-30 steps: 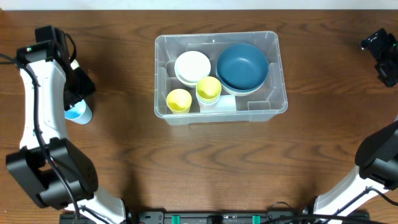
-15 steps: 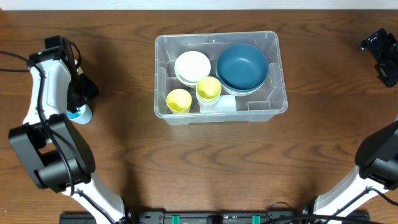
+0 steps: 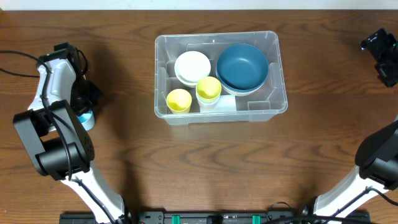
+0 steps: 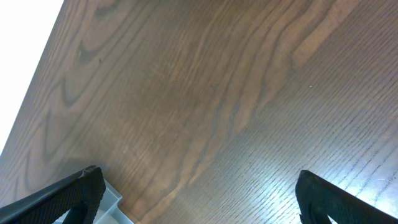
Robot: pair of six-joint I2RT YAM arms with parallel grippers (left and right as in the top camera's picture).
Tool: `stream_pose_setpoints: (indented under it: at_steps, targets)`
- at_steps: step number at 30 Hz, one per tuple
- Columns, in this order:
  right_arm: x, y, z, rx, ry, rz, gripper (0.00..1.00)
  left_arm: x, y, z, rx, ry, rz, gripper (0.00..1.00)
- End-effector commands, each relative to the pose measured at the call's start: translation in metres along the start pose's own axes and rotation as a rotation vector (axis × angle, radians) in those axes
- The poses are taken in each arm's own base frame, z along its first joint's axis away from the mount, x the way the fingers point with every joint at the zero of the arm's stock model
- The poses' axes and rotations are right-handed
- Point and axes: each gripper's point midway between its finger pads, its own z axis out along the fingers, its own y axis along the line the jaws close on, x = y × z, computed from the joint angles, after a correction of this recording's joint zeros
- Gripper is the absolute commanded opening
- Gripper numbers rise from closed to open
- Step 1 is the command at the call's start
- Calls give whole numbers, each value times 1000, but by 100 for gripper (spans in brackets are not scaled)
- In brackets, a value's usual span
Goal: Pack container
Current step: 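Move the left gripper to the blue cup and grasp it, then lift the blue cup and carry it over the front yellow cup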
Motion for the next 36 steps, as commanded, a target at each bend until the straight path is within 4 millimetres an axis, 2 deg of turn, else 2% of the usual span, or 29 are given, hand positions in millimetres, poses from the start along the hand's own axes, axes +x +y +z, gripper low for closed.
stream_pose_setpoints:
  at_steps: [1,4,7,15,21,25,28,30,36]
  targets:
    - [0,1,-1,-2,-2,6,99,6,-7,-4,49,28,3,6]
    - [0,1,-1,-1,-2,6,99,7,-13,-17,91,20,13,6]
    - [0,1,-1,-2,-2,6,99,10,-22,-41,162,0,39,6]
    - [0,1,-1,-2,-2,6,99,32,-41,-142,366,-195,142,6]
    - [0,1,-1,-2,-2,6,99,77,-59,-227,514,-416,302,6]
    - [0,1,-1,-2,-2,6,99,122,-93,-268,619,-523,478,6]
    - [0,1,-1,-2,-2,6,99,151,-124,-278,653,-565,629,6]
    - [0,1,-1,-2,-2,6,99,167,-143,-273,640,-564,692,6]
    - [0,1,-1,-2,-2,6,99,195,-183,-231,554,-474,816,6]
